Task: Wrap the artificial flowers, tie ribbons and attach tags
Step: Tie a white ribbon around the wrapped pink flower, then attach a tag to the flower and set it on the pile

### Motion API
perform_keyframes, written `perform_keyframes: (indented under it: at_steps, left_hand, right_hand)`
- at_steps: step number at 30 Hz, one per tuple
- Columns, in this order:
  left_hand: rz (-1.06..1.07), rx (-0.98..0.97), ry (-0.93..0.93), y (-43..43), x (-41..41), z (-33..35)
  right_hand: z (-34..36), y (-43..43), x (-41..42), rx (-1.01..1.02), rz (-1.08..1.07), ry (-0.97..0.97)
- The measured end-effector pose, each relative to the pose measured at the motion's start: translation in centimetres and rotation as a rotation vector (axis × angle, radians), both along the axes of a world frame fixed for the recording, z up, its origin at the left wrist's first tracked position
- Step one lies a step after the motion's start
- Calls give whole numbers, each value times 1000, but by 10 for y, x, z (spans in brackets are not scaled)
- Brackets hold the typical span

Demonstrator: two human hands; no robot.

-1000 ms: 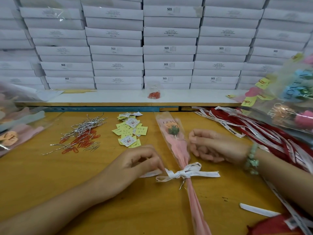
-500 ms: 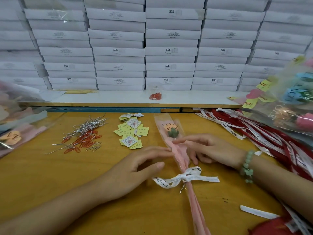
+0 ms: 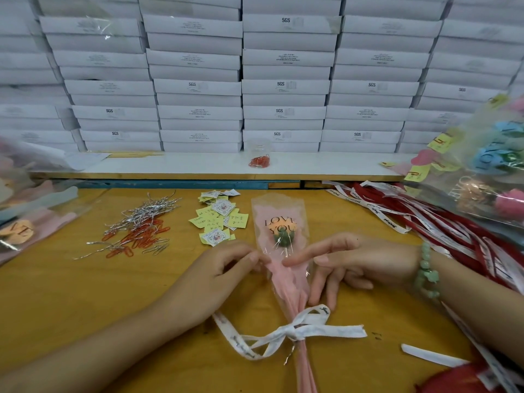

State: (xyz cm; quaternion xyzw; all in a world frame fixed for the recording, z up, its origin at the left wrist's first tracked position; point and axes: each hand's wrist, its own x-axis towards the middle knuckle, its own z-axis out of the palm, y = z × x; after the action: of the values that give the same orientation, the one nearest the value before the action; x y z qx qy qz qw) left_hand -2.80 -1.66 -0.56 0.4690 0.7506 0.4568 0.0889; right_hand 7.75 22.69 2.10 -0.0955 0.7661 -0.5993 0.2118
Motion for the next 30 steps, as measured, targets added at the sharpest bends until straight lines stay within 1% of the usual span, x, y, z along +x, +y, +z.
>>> perform_keyframes:
  at_steps: [2, 4, 9, 11, 14, 16, 19, 21, 23, 26, 30]
  left_hand:
    - [19, 16, 24, -1, 0, 1]
    - [61, 24, 103, -2, -2, 1]
    - [255, 93, 269, -9, -32, 4]
    - [310, 28, 386, -15, -49, 5]
    - [280, -212, 571, -22, -67, 1]
    - [237, -308, 602, -23, -68, -2]
    - [242, -325, 635, -21, -66, -2]
    - [250, -360, 649, -20, -65, -1]
    - [260, -397, 658, -19, -65, 0]
    - [281, -436, 694, -17, -67, 0]
    - [296, -518, 811, -20, -70, 1]
  right_hand:
    - [0, 0, 0, -53, 63, -44]
    - [1, -1, 0, -91, 115, -82]
    - [3, -4, 2, -115, 217, -117]
    - [3, -4, 2, -110, 245, -115]
    - [3, -4, 0, -98, 249, -106]
    - [-1, -4, 0, -147, 166, -64]
    - [-9, -7, -1, -264, -119, 105]
    - [-11, -9, -3, -269, -253, 194]
    - [-12, -12, -4, -242, -285, 211]
    - [-12, -15, -3, -167, -264, 215]
    - [-12, -16, -3, -148, -267, 213]
